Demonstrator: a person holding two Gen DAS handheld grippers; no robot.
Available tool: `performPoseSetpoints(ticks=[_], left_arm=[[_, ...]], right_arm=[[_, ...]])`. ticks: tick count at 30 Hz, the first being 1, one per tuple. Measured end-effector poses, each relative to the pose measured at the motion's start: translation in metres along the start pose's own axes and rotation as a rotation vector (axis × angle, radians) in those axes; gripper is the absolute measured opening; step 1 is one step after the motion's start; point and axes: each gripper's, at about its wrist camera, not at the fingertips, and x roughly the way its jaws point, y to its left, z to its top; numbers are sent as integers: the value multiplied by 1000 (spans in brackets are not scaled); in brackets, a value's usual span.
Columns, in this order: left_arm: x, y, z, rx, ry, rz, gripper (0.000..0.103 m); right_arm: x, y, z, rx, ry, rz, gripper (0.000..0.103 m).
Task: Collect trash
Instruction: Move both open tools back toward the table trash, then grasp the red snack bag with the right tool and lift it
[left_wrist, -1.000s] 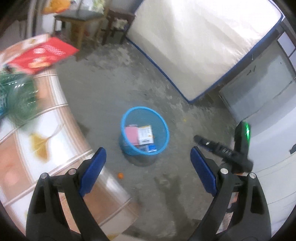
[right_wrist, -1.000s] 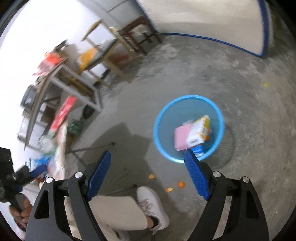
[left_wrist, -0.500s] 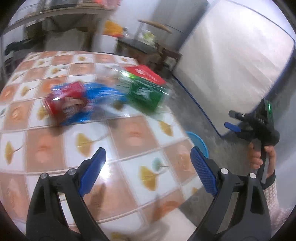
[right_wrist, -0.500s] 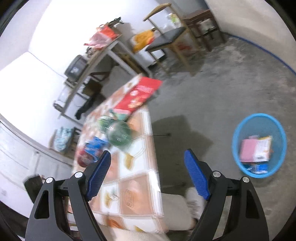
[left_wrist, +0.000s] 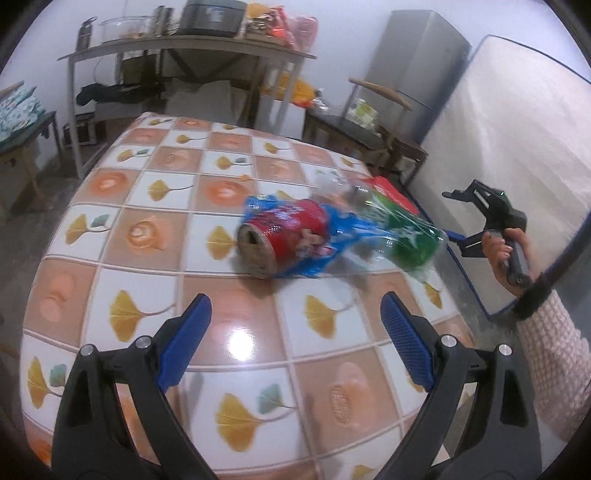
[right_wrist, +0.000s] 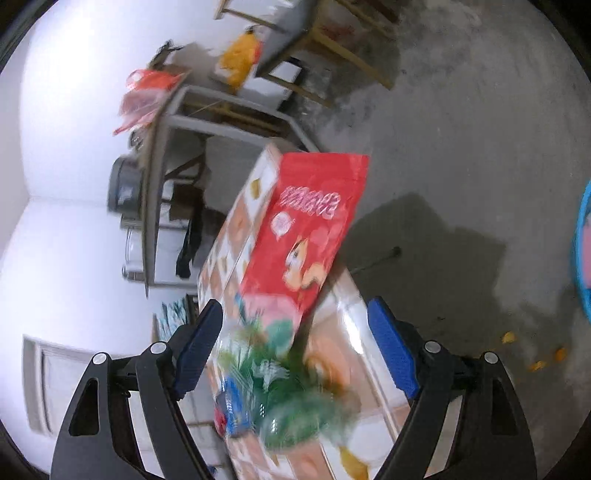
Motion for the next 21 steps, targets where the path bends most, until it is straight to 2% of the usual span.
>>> performPoseSetpoints(ticks=[6, 9, 12, 14, 15, 21], left_arm=[[9, 24, 9, -31, 12, 12, 89], [12, 31, 14, -36, 12, 19, 89], [18, 35, 18, -42, 17, 21, 89], [22, 37, 20, -42, 23, 21, 89], [23, 37, 21, -41, 24, 20, 89], [27, 38, 23, -39, 33, 16, 89]], right_arm=[[50, -24, 29, 162, 3, 4, 78], [74, -33, 40, 234, 4, 35, 76], [91, -37, 47, 263, 3, 51, 70], [97, -36, 48, 262, -3, 55, 60], [99, -34, 48, 253, -11, 57, 58], [95, -23, 49, 204, -53, 24, 27]])
